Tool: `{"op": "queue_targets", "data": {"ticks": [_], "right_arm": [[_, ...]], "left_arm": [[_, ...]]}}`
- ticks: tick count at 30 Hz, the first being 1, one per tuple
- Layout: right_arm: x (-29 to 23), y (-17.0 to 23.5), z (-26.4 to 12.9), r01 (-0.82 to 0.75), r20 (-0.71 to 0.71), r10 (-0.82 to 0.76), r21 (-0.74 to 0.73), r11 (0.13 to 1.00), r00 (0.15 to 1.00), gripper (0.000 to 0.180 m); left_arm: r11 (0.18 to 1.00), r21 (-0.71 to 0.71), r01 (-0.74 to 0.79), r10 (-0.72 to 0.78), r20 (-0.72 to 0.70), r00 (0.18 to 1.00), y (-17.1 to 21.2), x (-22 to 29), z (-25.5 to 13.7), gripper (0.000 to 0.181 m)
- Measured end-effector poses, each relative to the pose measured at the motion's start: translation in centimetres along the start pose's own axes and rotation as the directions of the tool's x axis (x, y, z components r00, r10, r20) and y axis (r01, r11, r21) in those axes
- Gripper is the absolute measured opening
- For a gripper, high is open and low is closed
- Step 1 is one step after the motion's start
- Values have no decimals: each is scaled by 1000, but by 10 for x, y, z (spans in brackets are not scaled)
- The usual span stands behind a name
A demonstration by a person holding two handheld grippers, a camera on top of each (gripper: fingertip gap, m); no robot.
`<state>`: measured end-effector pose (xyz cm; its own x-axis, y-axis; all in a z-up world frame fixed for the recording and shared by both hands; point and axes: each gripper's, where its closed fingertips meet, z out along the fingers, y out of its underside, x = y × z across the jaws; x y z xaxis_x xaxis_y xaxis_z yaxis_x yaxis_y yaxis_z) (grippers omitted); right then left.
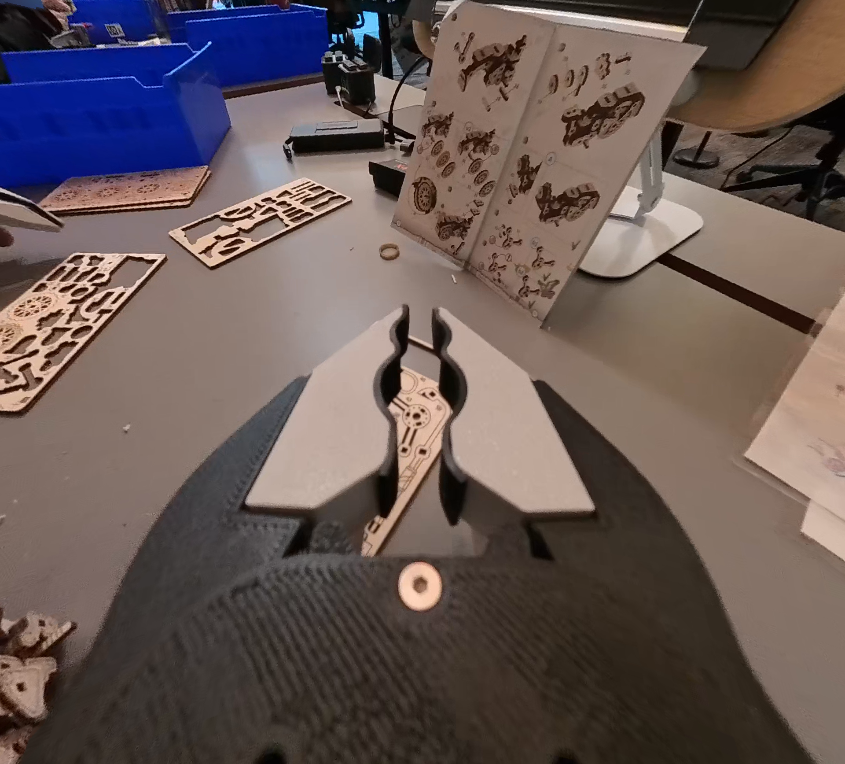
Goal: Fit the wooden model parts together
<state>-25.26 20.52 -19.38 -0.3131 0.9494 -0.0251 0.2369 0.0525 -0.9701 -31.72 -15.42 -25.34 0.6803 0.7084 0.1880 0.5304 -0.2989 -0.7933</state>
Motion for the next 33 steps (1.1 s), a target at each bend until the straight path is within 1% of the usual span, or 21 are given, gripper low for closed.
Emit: {"op": "queue_targets", "data": {"ticks": [1,7,10,14,20,26,33], "right_arm": [[-1,1,0,-4,6,4,-3,1000,1000,7],[-12,5,2,-17,54,18,-16,1000,998,10],[-24,2,-1,-2,109,1,8,1000,994,13],[-31,-5,-5,19,117,-24,43,999,993,13],[-43,-4,1,-24,172,17,41,999,985,16],[-49,4,5,44,164,-43,2,999,986,15],[-52,7,8,61,163,-57,-15,998,985,15]], "left_arm": [[1000,-7,-17,17,15,1000,1,-2,1,5],[1000,13,-17,17,25,1000,-5,-3,4,4],[999,34,-3,2,33,999,-9,-7,4,4],[999,49,15,-16,32,999,-12,-8,4,4],[998,55,16,-16,14,1000,-13,-2,7,6],[998,55,17,-18,19,1000,-12,-3,7,6],[998,52,23,-23,11,1000,-12,-2,7,8]]}}
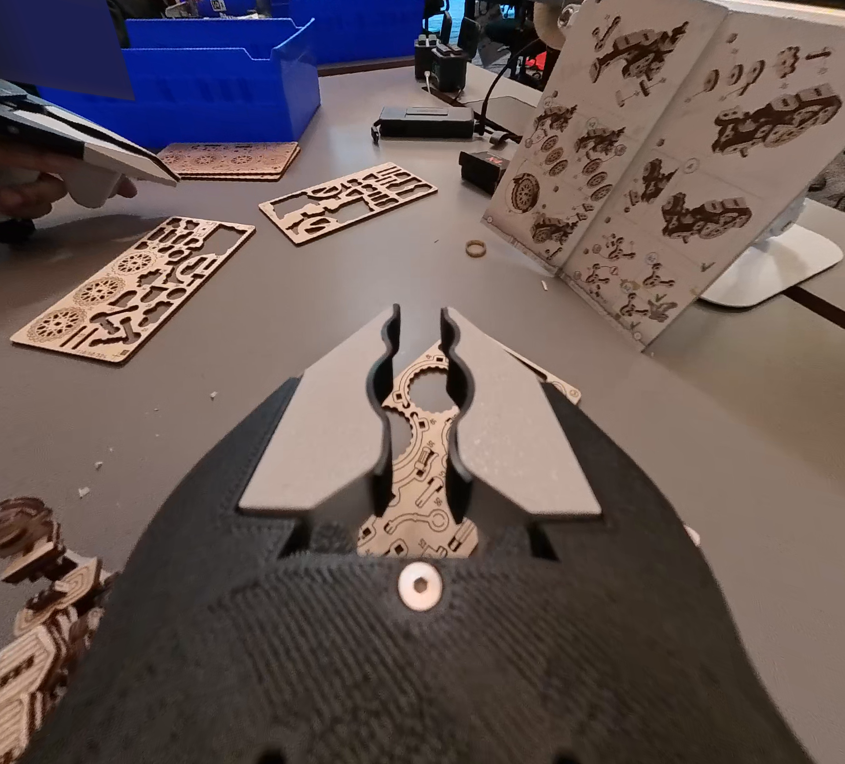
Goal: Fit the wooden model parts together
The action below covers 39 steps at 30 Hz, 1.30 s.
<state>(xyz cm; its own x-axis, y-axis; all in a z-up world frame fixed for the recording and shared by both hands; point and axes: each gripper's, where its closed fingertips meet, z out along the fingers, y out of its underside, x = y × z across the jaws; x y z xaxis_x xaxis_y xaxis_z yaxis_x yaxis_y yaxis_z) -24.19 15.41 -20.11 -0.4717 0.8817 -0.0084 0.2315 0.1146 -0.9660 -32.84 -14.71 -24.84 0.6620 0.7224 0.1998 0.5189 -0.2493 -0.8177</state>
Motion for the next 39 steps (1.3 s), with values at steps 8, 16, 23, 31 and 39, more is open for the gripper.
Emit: {"op": "queue_targets", "data": {"ticks": [8,16,23,31,39], "right_arm": [[1,2,1,-1,-8,1,-11,1000,1000,14],[3,2,-1,-1,-13,1,-10,1000,1000,14],[0,1,-1,16,-8,-16,-16,1000,1000,14],[-3,3,1,36,-7,-36,-35,999,999,13],[-3,4,2,30,-5,-30,-40,999,1000,13]], "left_arm": [[1000,-7,-13,13,-2,1000,1,2,1,9],[1000,-1,-16,16,2,1000,0,3,1,8],[1000,-6,-21,21,7,1000,0,3,1,8],[1000,-10,-25,25,5,1000,1,3,2,8],[999,48,-21,30,-186,982,-7,35,-2,30]]}}
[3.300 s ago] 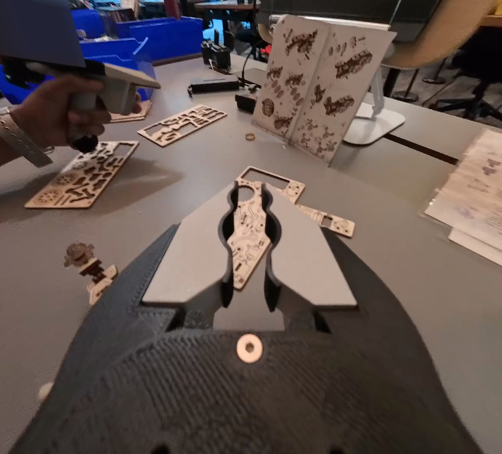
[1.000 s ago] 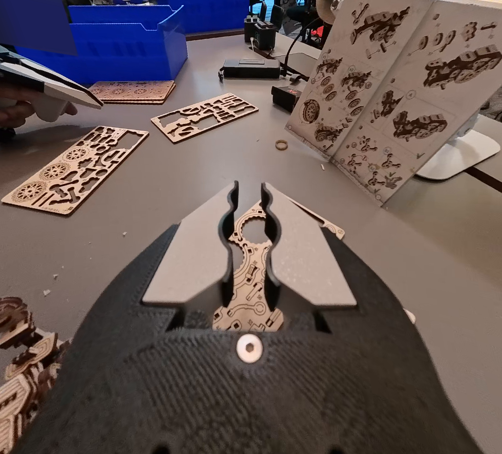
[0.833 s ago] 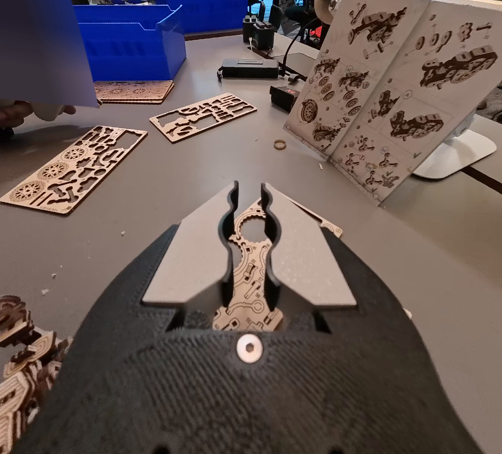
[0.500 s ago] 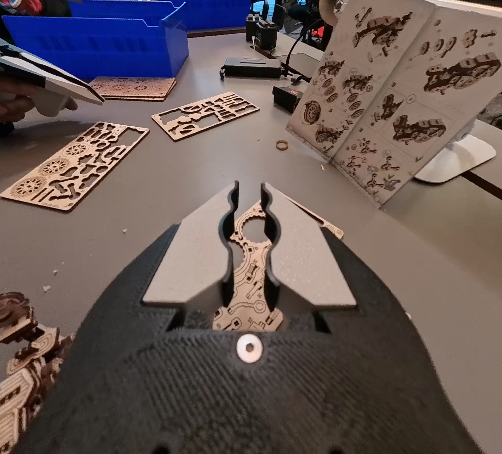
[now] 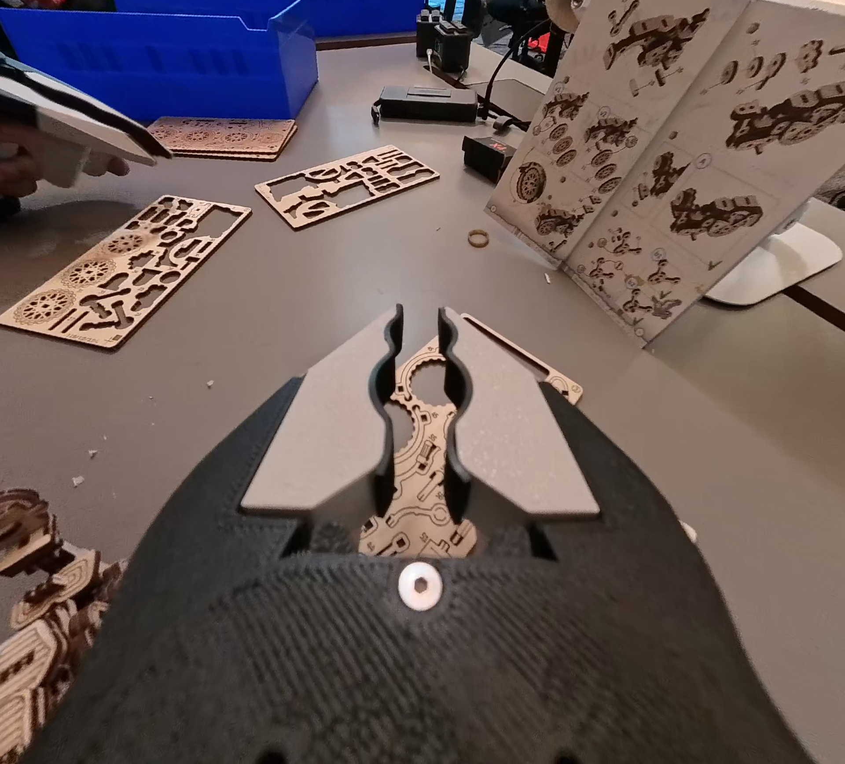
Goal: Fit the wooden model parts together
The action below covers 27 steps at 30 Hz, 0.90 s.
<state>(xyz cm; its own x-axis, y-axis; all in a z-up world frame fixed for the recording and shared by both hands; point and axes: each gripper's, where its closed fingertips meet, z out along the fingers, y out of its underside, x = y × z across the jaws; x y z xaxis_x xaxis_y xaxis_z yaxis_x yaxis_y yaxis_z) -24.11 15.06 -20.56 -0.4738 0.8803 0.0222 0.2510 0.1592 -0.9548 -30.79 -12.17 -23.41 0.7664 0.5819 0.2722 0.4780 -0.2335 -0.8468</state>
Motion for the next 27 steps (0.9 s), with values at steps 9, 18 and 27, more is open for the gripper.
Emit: {"op": "queue_targets", "data": {"ticks": [9,18,27], "right_arm": [[-1,0,0,2,4,-2,-4,1000,1000,13],[-2,2,2,12,2,-12,-15,1000,1000,12],[-2,2,2,10,3,-10,-14,1000,1000,12]], "left_arm": [[997,-82,-14,17,33,999,13,-2,6,50],[986,-167,-28,37,49,998,25,0,12,48],[962,-259,-83,113,103,988,39,-2,16,32]]}}
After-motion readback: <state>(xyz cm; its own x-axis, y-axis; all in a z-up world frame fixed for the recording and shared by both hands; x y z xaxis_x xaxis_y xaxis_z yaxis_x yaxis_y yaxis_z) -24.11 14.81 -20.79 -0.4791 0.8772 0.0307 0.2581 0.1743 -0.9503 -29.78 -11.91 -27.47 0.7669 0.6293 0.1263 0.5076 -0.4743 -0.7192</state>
